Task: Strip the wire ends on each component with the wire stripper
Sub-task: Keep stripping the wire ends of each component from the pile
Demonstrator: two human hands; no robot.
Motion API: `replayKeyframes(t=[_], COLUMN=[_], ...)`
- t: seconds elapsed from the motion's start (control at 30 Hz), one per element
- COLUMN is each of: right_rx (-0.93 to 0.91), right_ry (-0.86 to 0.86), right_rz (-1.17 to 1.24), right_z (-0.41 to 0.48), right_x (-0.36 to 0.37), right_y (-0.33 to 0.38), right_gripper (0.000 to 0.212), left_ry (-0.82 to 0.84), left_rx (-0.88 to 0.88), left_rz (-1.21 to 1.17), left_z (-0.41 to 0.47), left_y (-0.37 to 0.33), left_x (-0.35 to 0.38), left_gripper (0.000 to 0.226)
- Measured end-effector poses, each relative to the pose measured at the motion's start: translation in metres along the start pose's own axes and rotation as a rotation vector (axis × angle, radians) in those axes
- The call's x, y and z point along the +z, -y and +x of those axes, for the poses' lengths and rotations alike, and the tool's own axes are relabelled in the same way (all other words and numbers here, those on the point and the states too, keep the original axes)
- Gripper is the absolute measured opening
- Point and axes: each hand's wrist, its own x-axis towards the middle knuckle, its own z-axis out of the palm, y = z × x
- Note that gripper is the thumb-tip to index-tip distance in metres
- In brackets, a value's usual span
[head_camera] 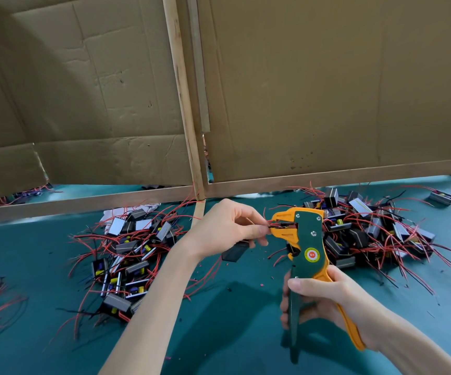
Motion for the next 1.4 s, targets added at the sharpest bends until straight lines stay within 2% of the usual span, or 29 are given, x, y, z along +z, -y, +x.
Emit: replayKeyframes(t=[0.07,0.3,0.4,0.53,0.6,0.7,0.77,0.87,1.03,1.1,1.17,1.3,1.33,1.4], right_rx=[0.011,0.078,0.086,0.096,0.092,0.051,0.020,0.036,0.145,0.174,0.194,0.215,0.219,0.223], right_ry=[-0.029,-0.124,-0.167,-0.225,-0.236,-0.120,-0.006,0.047,-0.038,-0.054,-0.054,-0.034,-0.024,-0.014], right_rz=[-0.022,-0.149,-0.153,-0.138,-0.152,-0.035,0.056,0.094,0.172,0.197,0.214,0.213,0.202,0.194], right_z=[0.000,-0.002,-0.002,-0.001,0.001,0.004,0.007,0.014,0.016,0.015,0.014,0.012,0.012,0.012], right_x=[0.001,0.004,0.007,0.017,0.017,0.012,0.008,-0.002,-0.009,-0.010,-0.009,-0.008,-0.008,-0.009], right_y=[0.000,-0.005,-0.007,-0.013,-0.015,-0.012,-0.011,-0.013,-0.010,-0.007,-0.006,-0.003,-0.003,-0.003], right_gripper=[0.079,0.078,0.066,0.038,0.035,0.028,0.031,0.042,0.023,0.014,0.012,0.019,0.023,0.033], left_ry=[0.014,0.035,0.051,0.039,0.013,-0.006,-0.065,-0.168,-0.433,-0.584,-0.658,-0.624,-0.571,-0.339], left_rx=[-0.002,0.008,-0.003,-0.031,-0.052,-0.062,-0.062,-0.042,0.141,0.265,0.390,0.470,0.451,0.345], left_rz=[0.012,0.073,0.063,0.055,0.073,0.108,0.182,0.316,0.487,0.472,0.401,0.211,0.177,0.161], left_z=[-0.001,-0.004,-0.004,-0.003,-0.001,0.001,0.001,0.001,0.005,0.015,0.033,0.074,0.082,0.091], left_y=[-0.002,-0.004,-0.003,0.002,0.005,0.008,0.010,0.009,-0.003,-0.013,-0.025,-0.048,-0.051,-0.054], left_x=[-0.001,-0.005,-0.006,-0.007,-0.006,-0.004,-0.005,-0.009,0.000,0.012,0.030,0.077,0.087,0.103], left_gripper=[0.008,0.011,0.010,0.011,0.011,0.009,0.009,0.012,0.014,0.012,0.011,0.013,0.016,0.031])
